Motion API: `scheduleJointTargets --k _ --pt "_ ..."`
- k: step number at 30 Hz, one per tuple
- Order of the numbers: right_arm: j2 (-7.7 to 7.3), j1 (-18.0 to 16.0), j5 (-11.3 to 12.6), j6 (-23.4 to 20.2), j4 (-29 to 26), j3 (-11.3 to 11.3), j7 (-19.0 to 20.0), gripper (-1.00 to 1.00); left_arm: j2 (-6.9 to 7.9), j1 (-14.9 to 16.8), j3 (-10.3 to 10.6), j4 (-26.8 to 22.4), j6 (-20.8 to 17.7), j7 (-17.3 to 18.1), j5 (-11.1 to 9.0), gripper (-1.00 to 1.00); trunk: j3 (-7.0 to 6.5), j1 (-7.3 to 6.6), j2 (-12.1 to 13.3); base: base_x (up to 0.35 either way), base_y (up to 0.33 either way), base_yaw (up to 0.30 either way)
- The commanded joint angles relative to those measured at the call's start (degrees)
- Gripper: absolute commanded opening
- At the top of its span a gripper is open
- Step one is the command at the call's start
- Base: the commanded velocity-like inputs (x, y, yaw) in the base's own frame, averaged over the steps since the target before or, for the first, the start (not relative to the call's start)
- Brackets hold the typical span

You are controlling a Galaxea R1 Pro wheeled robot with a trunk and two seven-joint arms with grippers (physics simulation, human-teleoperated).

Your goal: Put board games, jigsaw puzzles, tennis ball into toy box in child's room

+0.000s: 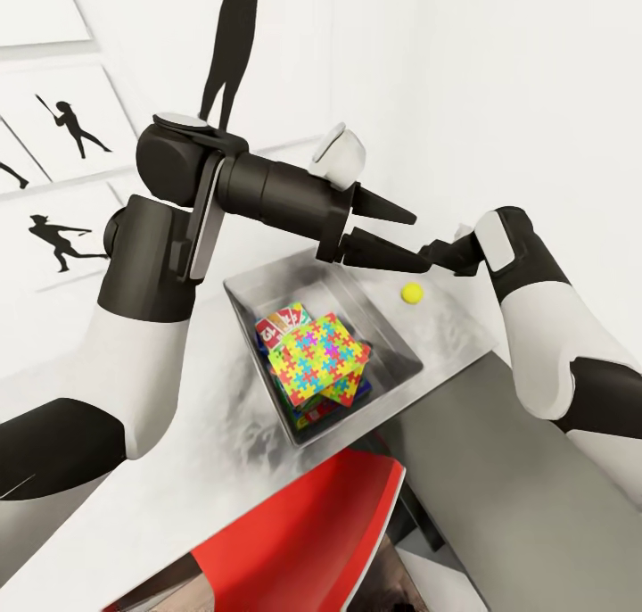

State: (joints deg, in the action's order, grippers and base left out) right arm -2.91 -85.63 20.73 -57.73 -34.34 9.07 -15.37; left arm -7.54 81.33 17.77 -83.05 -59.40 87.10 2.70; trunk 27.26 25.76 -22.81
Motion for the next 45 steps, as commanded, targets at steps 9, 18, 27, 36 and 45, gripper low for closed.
scheduleJointTargets --k 9,18,27,36,45 --pt "0.01 -0.06 0.54 -0.04 -0.02 0.07 -0.62 1.0 -0.07 0.05 -0.01 0.0 -0.6 0.35 0.21 1.0 0.93 0.03 -0.11 0.0 0.0 0.0" --pt "0.25 -0.08 0.54 -0.02 -0.02 0.08 -0.73 1.0 -0.13 0.05 -0.01 0.0 -0.6 0.35 0.2 1.0 1.76 0.03 -0.11 0.0 0.0 0.0" --pt "0.35 -0.16 0.6 -0.05 -0.13 0.07 -0.8 1.0 -0.15 0.05 -0.01 0.0 -0.6 0.35 0.2 1.0 2.5 0.03 -0.11 0.0 0.0 0.0" --pt "0.36 -1.16 0.57 -0.1 -0.16 0.07 -0.8 1.0 -0.13 0.05 -0.01 0.0 -0.6 0.35 0.2 1.0 2.61 0.03 -0.11 0.0 0.0 0.0" --pt "0.36 -1.37 0.54 -0.06 -0.12 0.07 -0.8 1.0 0.03 0.05 -0.01 0.0 -0.6 0.35 0.2 1.0 2.62 0.03 -0.11 0.0 0.0 0.0"
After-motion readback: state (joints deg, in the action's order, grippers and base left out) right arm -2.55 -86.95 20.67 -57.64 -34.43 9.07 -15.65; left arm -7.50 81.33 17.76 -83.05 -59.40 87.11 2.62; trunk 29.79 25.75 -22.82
